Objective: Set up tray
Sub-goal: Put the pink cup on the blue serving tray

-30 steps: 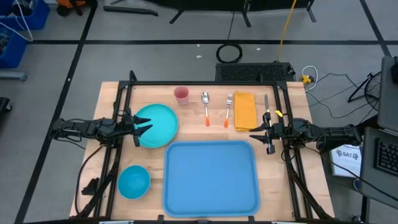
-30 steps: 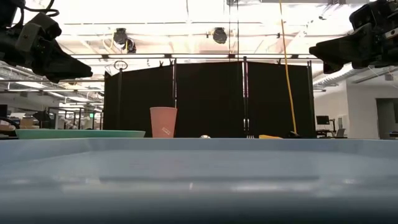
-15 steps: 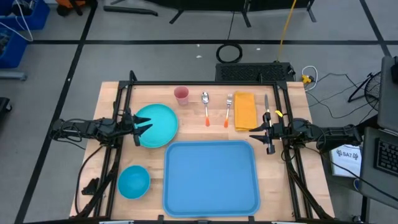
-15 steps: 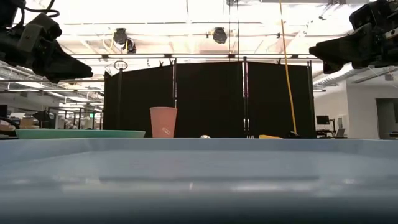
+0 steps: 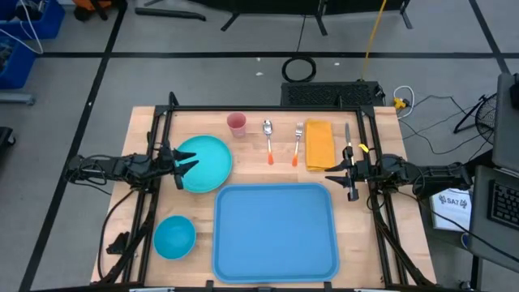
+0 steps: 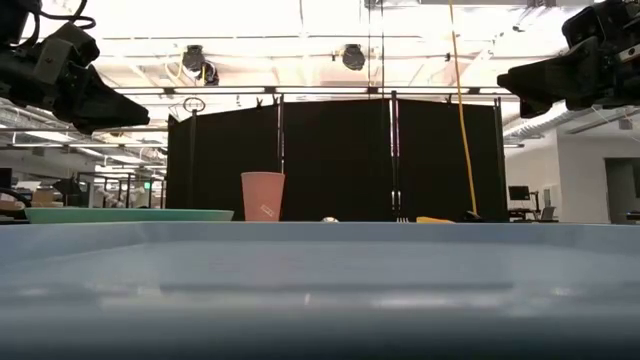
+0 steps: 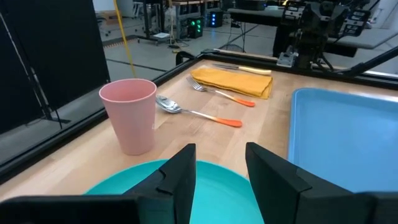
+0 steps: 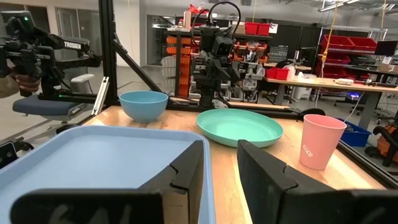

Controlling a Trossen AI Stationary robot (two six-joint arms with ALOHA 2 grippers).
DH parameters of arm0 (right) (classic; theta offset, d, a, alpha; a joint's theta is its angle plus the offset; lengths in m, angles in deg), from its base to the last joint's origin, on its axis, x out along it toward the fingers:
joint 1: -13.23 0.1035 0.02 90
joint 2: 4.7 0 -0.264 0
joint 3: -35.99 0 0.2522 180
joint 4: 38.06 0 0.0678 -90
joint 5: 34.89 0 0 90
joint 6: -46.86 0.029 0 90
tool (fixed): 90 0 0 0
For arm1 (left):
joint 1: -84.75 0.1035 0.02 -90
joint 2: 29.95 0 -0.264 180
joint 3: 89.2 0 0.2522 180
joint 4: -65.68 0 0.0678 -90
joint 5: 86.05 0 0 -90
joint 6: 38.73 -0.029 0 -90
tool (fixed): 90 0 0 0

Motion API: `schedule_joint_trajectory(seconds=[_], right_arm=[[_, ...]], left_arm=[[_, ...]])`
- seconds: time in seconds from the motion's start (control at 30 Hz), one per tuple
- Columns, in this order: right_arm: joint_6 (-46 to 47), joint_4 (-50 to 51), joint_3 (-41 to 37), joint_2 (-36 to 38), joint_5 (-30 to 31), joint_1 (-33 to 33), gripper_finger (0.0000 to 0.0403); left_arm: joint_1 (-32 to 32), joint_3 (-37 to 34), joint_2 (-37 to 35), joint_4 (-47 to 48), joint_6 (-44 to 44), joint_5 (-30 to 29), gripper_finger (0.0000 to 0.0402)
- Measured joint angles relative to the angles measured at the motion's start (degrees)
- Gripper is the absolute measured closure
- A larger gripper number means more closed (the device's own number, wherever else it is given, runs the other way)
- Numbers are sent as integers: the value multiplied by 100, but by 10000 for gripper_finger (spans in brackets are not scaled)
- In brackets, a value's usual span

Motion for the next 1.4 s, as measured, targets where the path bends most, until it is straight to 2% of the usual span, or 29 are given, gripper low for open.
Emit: schedule_joint_trajectory(seconds=[0.23,0.4,0.53,0.6,0.77,0.9,1.0,1.13,1.23,1.33,1.4], right_arm=[[2,-2,-1,0,0,-1,314],[0,-21,0,0,2,0,314],[-151,-31,1,0,57,-28,314],[-206,-33,0,0,306,-54,314],[-153,-11,-1,0,1635,-63,314],[-156,27,-1,-2,2276,-67,314],[-394,24,0,-2,2428,-68,314],[-519,24,-1,-2,2411,-68,314],[-252,59,-1,-2,2406,-68,314],[-135,68,-1,-2,2404,-68,314],[-199,63,1,-2,2404,-68,314]], left_arm=[[0,0,0,8,227,2,256],[31,1,0,-34,700,0,256],[350,0,221,-611,957,-1,256],[622,28,505,-1059,1078,6,256],[1612,892,1878,-717,1870,179,261],[2465,1827,3435,-740,1549,1145,288],[3074,2501,4525,-611,1216,1874,309],[3934,3147,5755,-546,1176,2503,328],[4552,3615,6631,-546,1228,3502,336],[4888,4094,7420,-479,1226,4347,339],[4972,4429,7901,-328,1172,4456,339]])
